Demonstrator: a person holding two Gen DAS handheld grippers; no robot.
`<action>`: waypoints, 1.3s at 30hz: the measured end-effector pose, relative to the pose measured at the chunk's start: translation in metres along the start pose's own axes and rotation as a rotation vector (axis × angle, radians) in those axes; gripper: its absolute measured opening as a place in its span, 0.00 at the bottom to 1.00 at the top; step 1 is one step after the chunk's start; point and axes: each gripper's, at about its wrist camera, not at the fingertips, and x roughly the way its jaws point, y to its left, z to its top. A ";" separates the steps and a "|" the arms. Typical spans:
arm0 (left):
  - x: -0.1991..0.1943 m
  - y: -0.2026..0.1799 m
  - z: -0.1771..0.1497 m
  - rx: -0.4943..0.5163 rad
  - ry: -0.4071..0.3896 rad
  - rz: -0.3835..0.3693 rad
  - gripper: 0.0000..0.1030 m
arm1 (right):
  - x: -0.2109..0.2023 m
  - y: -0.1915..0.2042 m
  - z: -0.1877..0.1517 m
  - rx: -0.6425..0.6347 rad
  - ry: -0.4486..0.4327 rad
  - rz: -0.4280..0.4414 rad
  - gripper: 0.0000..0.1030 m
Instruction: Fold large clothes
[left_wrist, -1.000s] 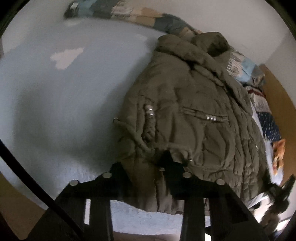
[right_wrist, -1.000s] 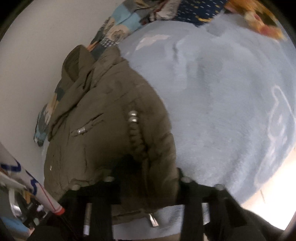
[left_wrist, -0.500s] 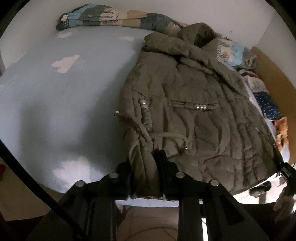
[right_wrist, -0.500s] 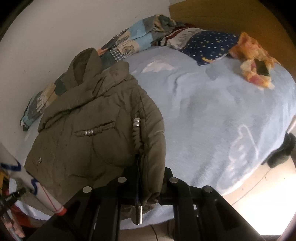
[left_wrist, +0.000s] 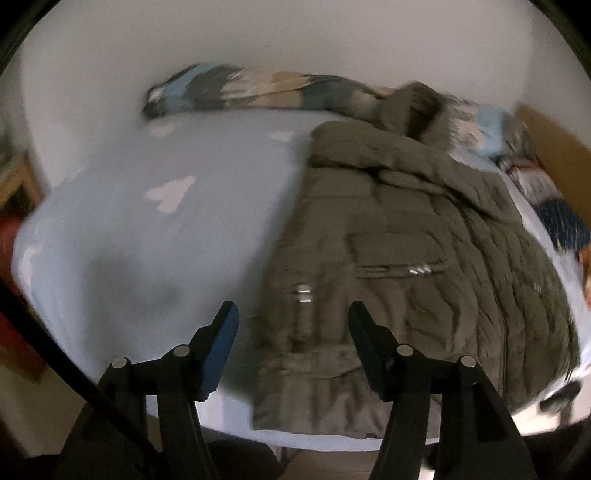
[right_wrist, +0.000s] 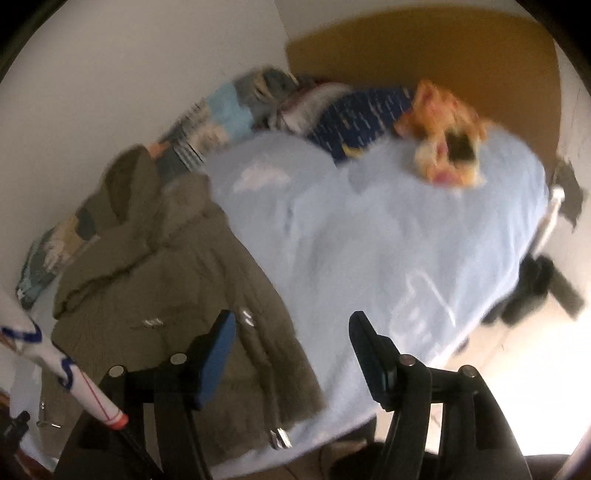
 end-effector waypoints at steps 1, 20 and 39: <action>0.000 -0.012 -0.001 0.042 -0.005 -0.007 0.61 | -0.002 0.010 -0.001 -0.035 -0.010 0.027 0.66; 0.054 -0.089 -0.038 0.289 0.172 -0.025 0.70 | 0.072 0.116 -0.079 -0.375 0.345 0.126 0.66; 0.023 -0.134 -0.013 0.250 0.081 -0.045 0.71 | 0.010 0.175 -0.035 -0.203 0.251 0.340 0.70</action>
